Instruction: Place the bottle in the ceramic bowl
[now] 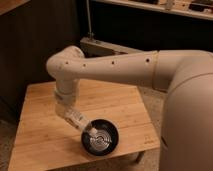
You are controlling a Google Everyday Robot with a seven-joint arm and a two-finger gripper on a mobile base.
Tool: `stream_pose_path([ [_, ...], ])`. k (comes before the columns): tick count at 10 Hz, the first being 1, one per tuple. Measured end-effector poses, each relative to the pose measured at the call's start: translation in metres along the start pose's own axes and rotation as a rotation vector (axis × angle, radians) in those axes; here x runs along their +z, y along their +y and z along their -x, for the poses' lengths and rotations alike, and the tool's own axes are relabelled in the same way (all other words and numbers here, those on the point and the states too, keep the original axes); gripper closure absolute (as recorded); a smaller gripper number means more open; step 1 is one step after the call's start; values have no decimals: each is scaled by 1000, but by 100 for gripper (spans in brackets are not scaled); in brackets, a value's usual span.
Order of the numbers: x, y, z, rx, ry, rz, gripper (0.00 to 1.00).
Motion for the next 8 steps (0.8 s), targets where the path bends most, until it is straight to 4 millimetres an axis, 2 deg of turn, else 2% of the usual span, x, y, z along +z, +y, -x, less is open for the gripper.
stream_pose_path([
  [3, 58, -1, -52, 56, -38, 36, 100],
  [5, 82, -7, -73, 114, -64, 62, 99],
  [6, 90, -12, -78, 133, -79, 64, 92],
  [8, 93, -18, -71, 145, -104, 51, 70],
])
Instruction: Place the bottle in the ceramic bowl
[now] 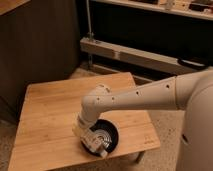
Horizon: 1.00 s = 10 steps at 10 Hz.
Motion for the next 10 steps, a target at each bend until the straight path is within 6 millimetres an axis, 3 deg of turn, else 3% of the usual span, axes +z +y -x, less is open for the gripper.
stream_pose_path([
  [5, -9, -4, 16, 20, -16, -35, 22],
  [10, -9, -4, 16, 18, -14, -35, 20],
])
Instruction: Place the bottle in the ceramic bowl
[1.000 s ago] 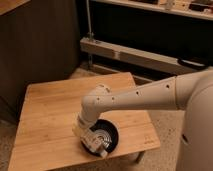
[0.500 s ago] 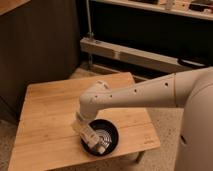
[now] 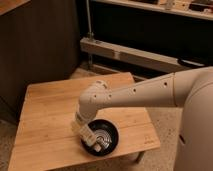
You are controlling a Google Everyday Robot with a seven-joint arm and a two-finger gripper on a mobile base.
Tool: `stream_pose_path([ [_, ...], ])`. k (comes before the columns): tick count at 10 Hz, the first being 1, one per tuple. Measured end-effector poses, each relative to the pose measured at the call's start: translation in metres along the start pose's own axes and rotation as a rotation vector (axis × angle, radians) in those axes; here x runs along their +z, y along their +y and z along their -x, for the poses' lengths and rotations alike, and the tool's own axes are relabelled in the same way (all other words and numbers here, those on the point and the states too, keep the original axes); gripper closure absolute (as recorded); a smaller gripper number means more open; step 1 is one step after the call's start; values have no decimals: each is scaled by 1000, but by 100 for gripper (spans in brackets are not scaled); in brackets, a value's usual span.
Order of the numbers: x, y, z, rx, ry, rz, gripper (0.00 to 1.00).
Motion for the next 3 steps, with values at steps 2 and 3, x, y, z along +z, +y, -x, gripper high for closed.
stream_pose_path([
  [2, 1, 0, 0, 1, 1, 1, 20],
  [3, 1, 0, 0, 0, 1, 1, 20],
])
